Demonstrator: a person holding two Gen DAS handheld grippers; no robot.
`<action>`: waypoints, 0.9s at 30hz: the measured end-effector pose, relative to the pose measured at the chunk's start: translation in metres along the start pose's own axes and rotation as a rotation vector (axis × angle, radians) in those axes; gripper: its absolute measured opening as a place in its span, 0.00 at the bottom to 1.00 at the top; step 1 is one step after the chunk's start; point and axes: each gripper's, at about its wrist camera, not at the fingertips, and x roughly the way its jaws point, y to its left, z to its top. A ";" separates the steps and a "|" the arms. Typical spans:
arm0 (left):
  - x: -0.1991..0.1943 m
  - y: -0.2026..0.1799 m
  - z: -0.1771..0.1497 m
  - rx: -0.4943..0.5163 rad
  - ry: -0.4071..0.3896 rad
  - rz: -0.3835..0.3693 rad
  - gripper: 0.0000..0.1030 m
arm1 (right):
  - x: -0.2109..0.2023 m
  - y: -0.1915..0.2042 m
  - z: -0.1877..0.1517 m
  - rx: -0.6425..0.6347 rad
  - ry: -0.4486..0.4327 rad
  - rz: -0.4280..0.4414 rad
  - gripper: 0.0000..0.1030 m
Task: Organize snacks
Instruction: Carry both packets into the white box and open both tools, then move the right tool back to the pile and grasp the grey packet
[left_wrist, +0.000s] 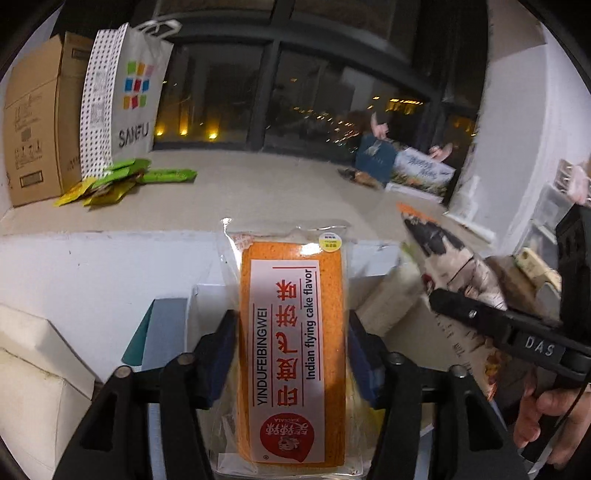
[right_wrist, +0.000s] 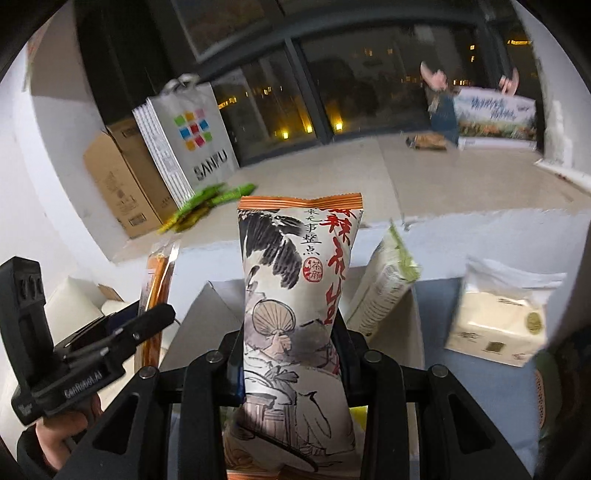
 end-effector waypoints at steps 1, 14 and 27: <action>0.006 0.002 -0.001 -0.004 0.021 0.010 0.94 | 0.009 0.001 0.004 -0.009 0.005 -0.020 0.38; -0.013 0.023 -0.018 -0.015 0.027 0.077 1.00 | 0.027 -0.003 0.003 0.024 0.024 -0.002 1.00; -0.134 -0.036 -0.073 0.098 -0.145 -0.047 1.00 | -0.078 0.034 -0.032 -0.132 -0.110 0.094 1.00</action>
